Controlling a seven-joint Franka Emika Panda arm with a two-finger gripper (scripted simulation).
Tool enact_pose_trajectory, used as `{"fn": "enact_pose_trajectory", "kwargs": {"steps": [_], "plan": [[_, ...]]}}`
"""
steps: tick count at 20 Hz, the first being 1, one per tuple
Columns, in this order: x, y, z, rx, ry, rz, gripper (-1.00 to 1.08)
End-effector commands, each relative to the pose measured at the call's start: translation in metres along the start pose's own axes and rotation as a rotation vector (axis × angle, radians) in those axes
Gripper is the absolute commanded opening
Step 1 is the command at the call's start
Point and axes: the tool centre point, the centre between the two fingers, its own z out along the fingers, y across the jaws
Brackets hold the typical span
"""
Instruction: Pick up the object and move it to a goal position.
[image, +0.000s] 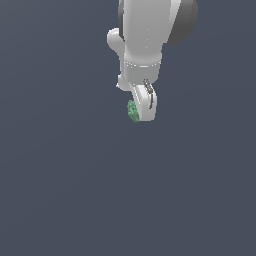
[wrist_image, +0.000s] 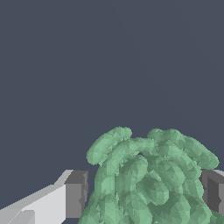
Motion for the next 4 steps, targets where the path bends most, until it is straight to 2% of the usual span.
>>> {"fn": "enact_pose_trajectory", "kwargs": {"steps": [1, 4], "plan": [[0.0004, -0.0008, -0.0031, -0.001, 0.000, 0.000, -1.00], [0.0004, -0.0014, -0.0024, -0.001, 0.000, 0.000, -1.00]]}}
